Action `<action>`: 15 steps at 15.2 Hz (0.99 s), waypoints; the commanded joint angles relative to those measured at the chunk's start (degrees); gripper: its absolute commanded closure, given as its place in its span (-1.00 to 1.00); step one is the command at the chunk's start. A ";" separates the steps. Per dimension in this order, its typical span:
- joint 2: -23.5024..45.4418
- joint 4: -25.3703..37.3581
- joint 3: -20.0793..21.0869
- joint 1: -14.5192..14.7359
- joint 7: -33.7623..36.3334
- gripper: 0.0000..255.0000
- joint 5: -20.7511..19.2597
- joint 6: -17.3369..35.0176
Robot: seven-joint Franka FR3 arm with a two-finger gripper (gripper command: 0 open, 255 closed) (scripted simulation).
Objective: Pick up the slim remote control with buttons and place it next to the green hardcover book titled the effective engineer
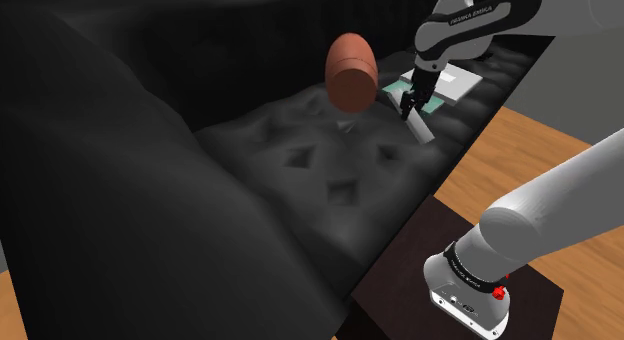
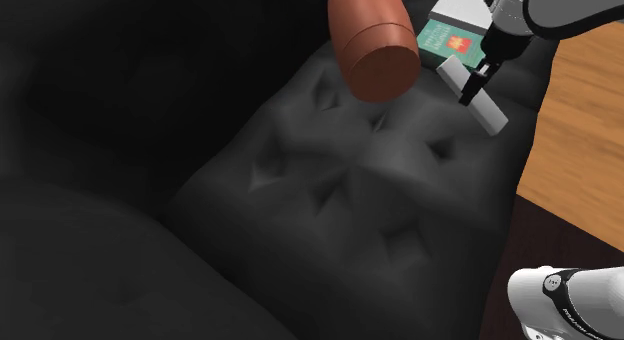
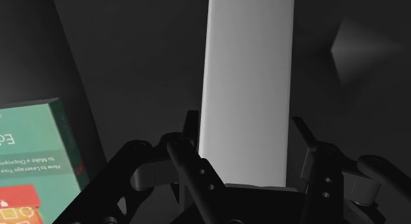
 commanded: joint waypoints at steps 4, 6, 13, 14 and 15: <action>2.14 -1.94 -0.13 0.07 -0.10 1.00 0.38 4.10; 2.63 -2.35 -0.17 0.07 -0.16 1.00 0.46 4.98; 2.64 -2.34 -0.17 0.07 -0.16 1.00 0.47 4.98; 2.64 -2.33 -0.17 0.07 -0.17 -1.00 0.47 4.98; 2.64 -2.33 -0.17 0.07 -0.17 -1.00 0.47 4.98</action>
